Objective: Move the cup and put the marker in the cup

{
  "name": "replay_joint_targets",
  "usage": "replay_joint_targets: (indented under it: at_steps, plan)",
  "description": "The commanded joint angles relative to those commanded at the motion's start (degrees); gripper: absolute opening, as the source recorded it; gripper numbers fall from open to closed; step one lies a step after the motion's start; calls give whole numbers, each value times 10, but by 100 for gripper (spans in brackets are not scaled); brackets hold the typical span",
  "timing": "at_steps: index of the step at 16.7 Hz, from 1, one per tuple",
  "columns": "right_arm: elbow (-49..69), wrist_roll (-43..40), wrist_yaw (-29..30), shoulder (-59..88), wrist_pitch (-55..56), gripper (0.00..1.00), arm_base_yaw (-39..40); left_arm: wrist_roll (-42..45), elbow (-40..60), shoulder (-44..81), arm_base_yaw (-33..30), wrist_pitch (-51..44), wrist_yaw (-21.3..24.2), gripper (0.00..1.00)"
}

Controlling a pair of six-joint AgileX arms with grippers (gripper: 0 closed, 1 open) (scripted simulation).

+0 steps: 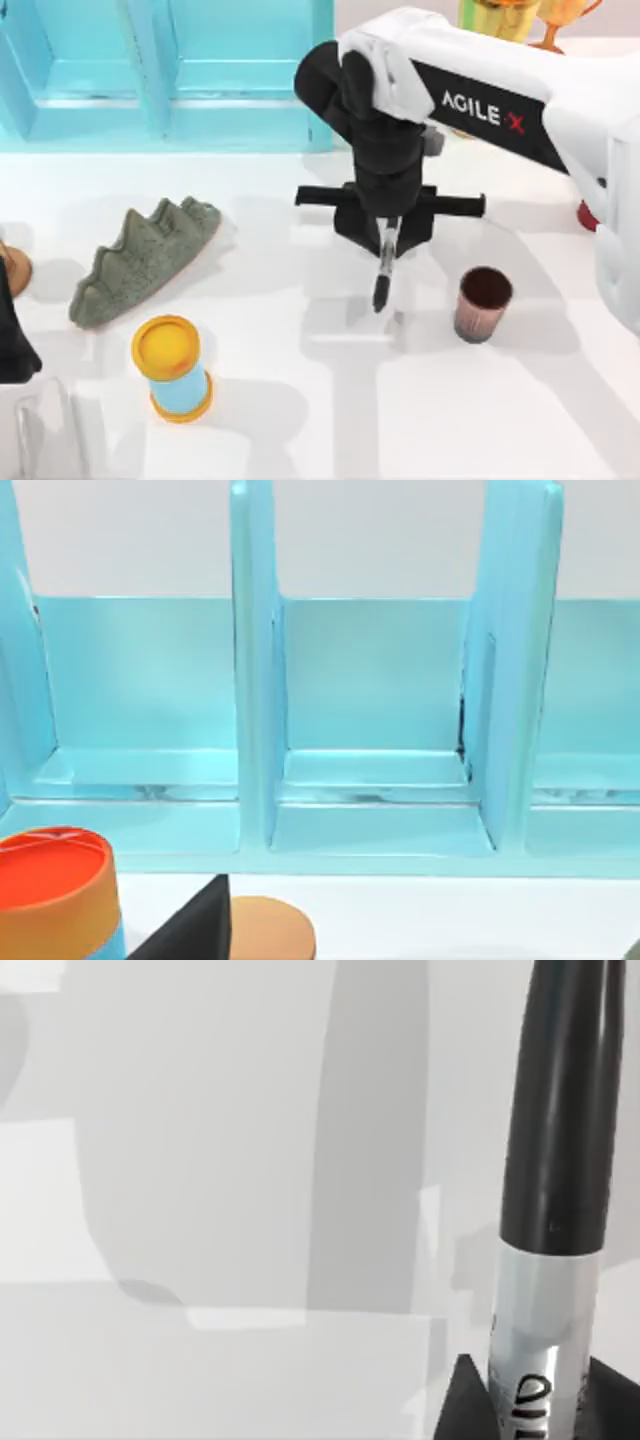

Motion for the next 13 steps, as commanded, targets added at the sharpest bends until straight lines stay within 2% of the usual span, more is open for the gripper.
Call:
replay_joint_targets:
  at_steps: [13]
  plan:
    - [-103,44,-3,-136,-34,0,46,0,0,0,0,0,0,100]
